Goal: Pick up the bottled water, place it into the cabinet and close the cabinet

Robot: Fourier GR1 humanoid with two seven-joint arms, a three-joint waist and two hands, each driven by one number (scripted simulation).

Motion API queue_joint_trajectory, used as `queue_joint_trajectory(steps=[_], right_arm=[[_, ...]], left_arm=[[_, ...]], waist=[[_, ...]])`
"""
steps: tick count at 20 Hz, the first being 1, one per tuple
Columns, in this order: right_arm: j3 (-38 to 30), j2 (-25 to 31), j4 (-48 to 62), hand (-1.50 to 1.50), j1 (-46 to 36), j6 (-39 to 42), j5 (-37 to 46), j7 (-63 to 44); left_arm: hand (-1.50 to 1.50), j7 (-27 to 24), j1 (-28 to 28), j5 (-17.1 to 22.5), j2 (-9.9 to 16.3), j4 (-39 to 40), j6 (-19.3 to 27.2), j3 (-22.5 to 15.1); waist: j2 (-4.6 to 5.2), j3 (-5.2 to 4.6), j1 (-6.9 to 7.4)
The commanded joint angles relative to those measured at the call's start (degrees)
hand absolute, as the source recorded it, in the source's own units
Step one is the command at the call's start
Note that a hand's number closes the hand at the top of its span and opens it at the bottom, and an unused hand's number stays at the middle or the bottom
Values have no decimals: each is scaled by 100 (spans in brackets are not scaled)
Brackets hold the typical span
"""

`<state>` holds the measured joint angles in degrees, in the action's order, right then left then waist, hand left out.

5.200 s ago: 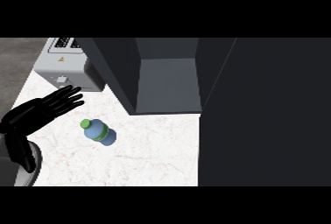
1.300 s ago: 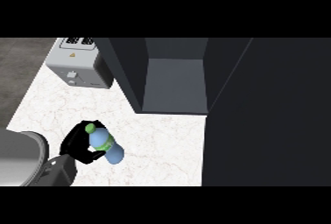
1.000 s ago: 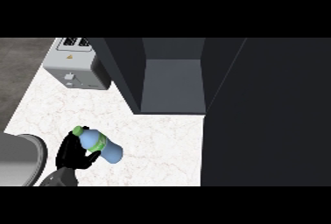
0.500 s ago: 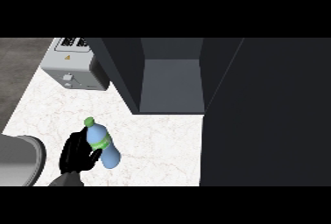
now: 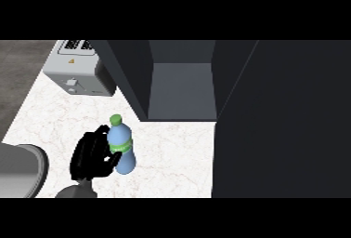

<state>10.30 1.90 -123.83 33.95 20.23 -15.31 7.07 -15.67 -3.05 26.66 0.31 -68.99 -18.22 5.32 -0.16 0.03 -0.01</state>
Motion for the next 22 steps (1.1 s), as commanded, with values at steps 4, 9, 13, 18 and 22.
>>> queue_joint_trajectory(steps=[4,9,13,18,22], right_arm=[[453,-183,124,-150,-23,-232,326,-62],[610,-184,261,-150,-236,-378,516,46],[61,53,390,-150,-136,20,-64,340],[308,-97,278,-150,-474,-354,158,-134],[311,-46,67,-150,-140,-286,-64,-41]], left_arm=[[150,569,-225,22,-31,-1242,1518,-1110],[150,498,-932,-34,-31,-1051,2216,-1415],[150,640,-1752,-80,-31,-630,3136,-1846],[150,273,-2563,-325,-31,2,3798,-2141],[150,593,-3182,-475,-31,287,4277,-2271]], waist=[[1,0,-19],[9,-3,-31],[15,-1,-78],[30,-3,-88],[19,-2,-95]])
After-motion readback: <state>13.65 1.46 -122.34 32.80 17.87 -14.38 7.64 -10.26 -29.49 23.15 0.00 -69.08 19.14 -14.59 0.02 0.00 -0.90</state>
